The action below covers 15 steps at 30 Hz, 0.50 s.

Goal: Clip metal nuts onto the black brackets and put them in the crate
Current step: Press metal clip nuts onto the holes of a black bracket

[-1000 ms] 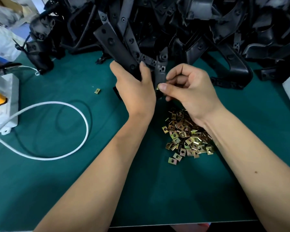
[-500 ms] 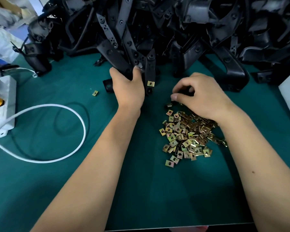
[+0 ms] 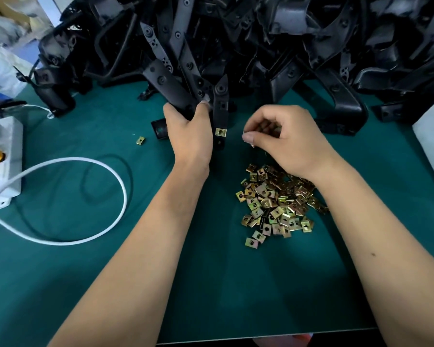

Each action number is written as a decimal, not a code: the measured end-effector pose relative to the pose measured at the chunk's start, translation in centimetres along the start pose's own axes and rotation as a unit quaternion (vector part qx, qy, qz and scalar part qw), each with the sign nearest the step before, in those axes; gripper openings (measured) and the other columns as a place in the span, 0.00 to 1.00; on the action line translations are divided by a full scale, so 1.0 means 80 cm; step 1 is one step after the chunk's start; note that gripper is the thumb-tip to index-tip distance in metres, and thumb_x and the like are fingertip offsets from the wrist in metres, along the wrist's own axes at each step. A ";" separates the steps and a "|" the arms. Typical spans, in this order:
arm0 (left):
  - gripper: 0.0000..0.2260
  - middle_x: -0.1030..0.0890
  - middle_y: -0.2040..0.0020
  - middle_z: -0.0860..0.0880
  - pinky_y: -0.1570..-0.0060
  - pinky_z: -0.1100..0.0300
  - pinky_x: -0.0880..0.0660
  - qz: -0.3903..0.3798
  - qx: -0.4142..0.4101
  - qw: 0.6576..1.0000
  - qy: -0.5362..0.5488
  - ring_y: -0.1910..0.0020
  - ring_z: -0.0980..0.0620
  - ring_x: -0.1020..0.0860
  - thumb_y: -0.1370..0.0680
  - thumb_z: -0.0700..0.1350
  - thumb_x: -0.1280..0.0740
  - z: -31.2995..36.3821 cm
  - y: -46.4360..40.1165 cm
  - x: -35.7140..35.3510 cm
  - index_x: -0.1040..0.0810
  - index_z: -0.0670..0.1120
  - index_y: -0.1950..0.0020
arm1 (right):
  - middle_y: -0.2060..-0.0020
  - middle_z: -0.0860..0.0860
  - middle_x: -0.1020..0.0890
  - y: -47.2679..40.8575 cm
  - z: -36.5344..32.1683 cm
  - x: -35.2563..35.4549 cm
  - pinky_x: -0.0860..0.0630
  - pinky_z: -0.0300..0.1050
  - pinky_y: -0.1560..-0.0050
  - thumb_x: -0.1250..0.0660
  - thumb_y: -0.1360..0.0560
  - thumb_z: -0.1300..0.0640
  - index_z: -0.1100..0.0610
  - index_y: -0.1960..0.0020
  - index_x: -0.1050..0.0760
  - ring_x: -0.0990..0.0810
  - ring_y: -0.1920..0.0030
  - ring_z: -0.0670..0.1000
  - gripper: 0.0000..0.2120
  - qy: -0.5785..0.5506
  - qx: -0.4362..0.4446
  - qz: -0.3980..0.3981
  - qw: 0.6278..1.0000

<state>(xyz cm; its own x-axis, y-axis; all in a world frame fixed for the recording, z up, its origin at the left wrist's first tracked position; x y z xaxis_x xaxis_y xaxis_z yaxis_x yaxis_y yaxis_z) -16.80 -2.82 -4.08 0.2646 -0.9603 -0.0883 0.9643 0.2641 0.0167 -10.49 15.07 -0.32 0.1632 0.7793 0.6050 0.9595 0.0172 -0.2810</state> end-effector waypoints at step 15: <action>0.09 0.20 0.42 0.49 0.35 0.49 0.24 -0.004 0.024 0.999 0.026 0.42 0.49 0.21 0.21 0.45 0.33 0.001 0.005 0.002 0.27 0.46 0.42 | 0.52 0.42 0.15 0.002 -0.009 -0.005 0.24 0.30 0.52 0.24 0.24 0.58 0.53 0.43 0.17 0.18 0.48 0.41 0.11 0.040 0.019 -0.021 0.999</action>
<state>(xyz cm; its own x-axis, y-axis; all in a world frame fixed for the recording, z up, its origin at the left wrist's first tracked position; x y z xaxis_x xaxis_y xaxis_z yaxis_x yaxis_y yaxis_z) -16.40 -2.85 -3.99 0.2576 -0.9562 -0.1394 0.9659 0.2510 0.0634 -10.22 14.29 -0.07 0.1426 0.7244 0.6745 0.9568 0.0735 -0.2813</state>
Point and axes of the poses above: each hand's wrist, its own y-axis away from the middle knuckle, its own x-axis out of the back of the hand, z = x × y, the point moved 8 cm from there along -y, towards the middle knuckle
